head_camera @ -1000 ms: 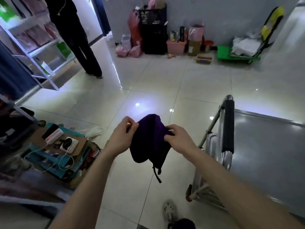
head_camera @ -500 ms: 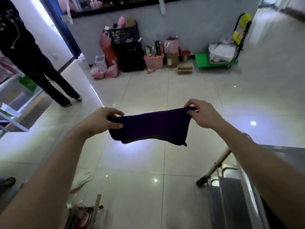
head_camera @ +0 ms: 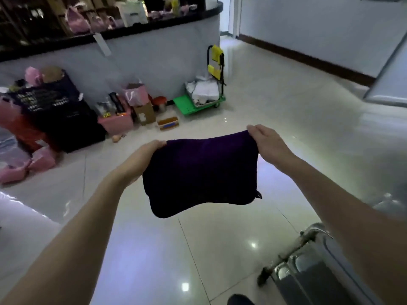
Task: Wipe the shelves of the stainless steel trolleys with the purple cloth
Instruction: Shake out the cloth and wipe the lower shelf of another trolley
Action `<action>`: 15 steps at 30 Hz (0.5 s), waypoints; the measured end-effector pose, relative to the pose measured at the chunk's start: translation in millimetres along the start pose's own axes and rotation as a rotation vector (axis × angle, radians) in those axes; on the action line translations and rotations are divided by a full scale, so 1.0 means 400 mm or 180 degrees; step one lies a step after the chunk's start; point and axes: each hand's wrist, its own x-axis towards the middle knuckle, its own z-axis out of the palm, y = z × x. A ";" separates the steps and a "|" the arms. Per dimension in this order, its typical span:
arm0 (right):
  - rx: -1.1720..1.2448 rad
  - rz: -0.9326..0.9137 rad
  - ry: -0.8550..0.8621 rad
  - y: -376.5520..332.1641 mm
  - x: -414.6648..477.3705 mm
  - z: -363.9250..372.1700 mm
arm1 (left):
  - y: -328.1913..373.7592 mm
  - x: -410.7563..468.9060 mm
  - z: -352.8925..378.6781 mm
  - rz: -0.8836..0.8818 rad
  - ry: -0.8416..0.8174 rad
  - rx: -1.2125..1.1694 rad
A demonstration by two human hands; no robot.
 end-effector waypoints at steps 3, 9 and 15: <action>-0.0117 0.0064 0.0439 0.059 0.056 -0.092 | 0.071 0.192 -0.003 0.0445 -0.0529 0.0352; -0.0501 0.0421 0.0561 0.196 0.202 -0.292 | 0.220 0.597 0.106 0.1118 -0.1246 0.1531; -0.0532 0.0856 0.0640 0.344 0.432 -0.456 | 0.404 0.975 0.329 0.2070 -0.0905 0.2078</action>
